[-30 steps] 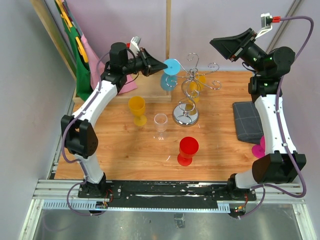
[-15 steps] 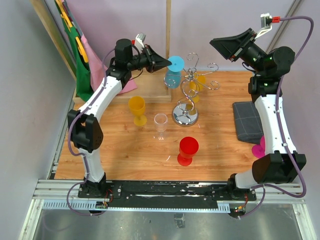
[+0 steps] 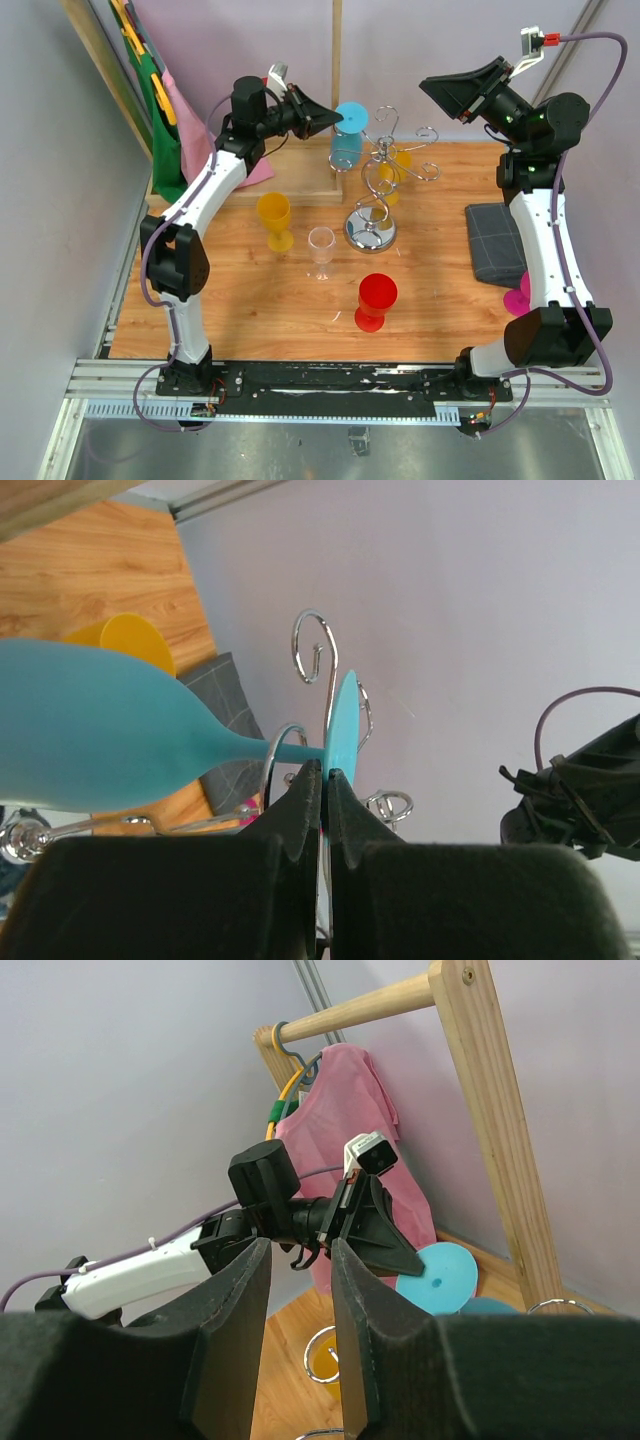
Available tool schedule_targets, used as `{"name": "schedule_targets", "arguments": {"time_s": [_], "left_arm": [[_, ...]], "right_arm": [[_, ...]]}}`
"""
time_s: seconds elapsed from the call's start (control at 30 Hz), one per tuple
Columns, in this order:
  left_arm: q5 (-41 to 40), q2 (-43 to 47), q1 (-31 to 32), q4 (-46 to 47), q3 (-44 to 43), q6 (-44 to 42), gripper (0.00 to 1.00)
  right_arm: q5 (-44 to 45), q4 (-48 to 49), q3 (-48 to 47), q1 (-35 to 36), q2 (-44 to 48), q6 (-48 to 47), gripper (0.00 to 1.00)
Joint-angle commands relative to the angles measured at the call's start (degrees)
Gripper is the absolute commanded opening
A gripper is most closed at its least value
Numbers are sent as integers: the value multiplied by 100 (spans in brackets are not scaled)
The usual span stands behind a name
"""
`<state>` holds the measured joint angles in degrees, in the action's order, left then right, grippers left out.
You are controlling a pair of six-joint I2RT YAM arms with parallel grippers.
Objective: Place the wine glass upside down on the wine glass rack
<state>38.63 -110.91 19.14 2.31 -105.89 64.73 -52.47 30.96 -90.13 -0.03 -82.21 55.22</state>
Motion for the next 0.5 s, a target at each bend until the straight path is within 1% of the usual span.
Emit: {"name": "schedule_targets", "arguments": {"time_s": [0.0, 0.1, 0.27, 0.47], "left_arm": [[-118, -24, 2, 309, -231, 78, 0], [-186, 116, -43, 302, -30, 36, 0], [-280, 462, -189, 576, 552, 88, 0], [-221, 619, -288, 708, 731, 113, 0]], "right_arm": [[17, 103, -30, -76, 56, -91, 32], [17, 112, -5, -82, 64, -91, 32], [26, 155, 14, -76, 57, -63, 32], [26, 224, 30, -80, 26, 0, 32]]}}
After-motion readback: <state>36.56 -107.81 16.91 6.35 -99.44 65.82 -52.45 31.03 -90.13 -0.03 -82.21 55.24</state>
